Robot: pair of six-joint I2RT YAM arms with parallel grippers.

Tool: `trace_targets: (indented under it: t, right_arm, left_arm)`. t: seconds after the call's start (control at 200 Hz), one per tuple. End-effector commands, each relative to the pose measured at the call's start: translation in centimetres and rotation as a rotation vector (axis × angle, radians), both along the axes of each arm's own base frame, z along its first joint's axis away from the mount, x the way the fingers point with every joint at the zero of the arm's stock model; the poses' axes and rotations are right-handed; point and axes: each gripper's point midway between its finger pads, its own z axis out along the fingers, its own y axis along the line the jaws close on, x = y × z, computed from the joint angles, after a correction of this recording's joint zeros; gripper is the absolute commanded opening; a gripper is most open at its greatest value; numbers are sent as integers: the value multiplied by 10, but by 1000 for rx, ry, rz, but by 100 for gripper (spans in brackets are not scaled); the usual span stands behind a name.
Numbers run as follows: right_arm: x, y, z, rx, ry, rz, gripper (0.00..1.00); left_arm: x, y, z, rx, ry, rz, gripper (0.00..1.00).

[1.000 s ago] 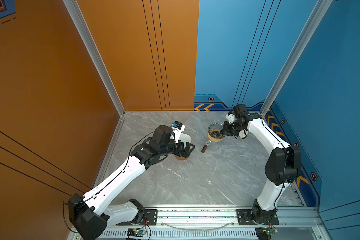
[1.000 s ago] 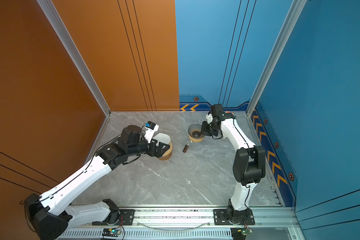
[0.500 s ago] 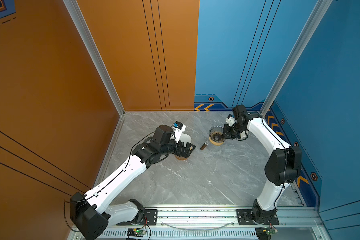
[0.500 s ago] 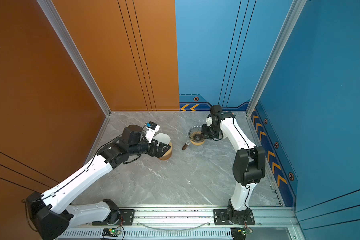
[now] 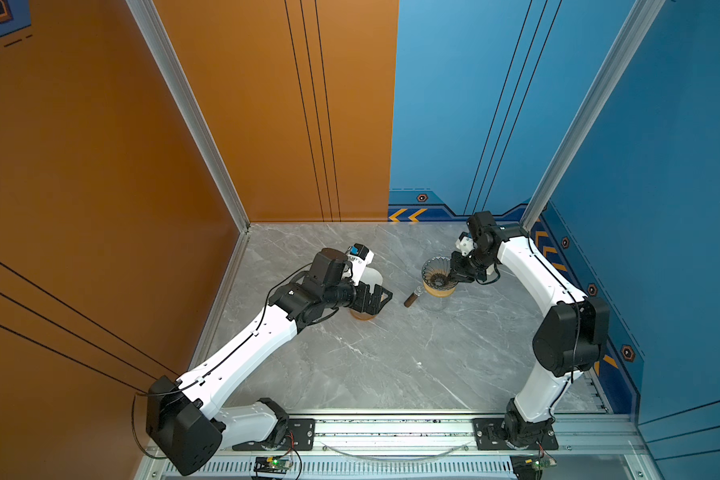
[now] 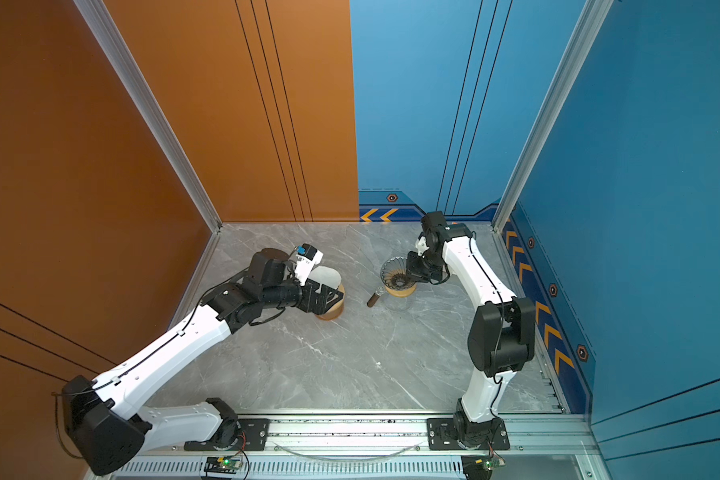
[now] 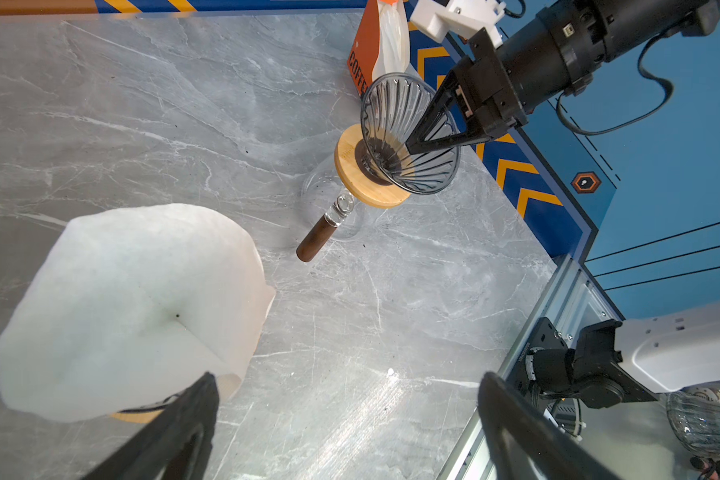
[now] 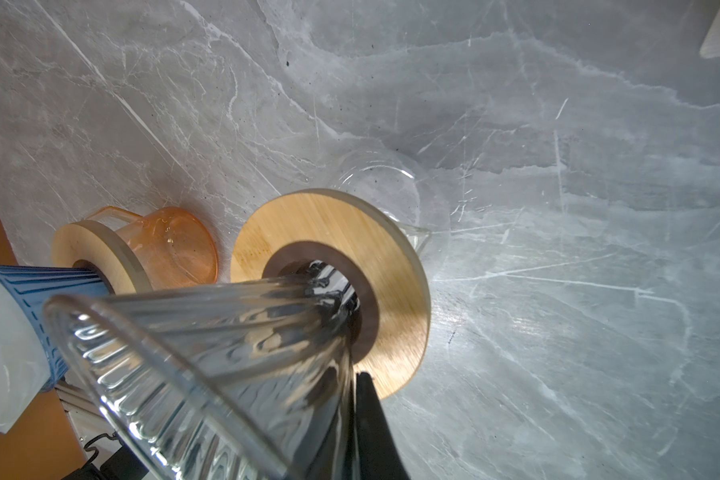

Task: Place the coffee filter in the dripper
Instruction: 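Lift the glass dripper with the right gripper over the carafe's wooden ring, then reach the left gripper to the glass dripper rim while right holds it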

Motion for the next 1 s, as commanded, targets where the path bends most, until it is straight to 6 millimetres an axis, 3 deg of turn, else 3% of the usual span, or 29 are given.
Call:
trace_targets:
  t: [0.0,0.205,0.501,0.861,0.996]
  right_arm:
    - [-19,-1,-4,-8,82,51,9]
    - [-44,-3,-6,-25,145,120,9]
    - [-59,9,12,46,126,151,10]
    - [-32,5,26,26,-1,74,22]
    - [-26,-6,32,-27,-50,54,25]
  left_arm:
    - [2,-3,21,-36,-43,-17,98]
    - [6,-7,30,-47,-53,-23,98]
    - [13,-27,43,-76,-46,-72,98]
    - [27,-72,41,-70,-16,-112,98]
    - [36,-90,36,-61,-1,-113,98]
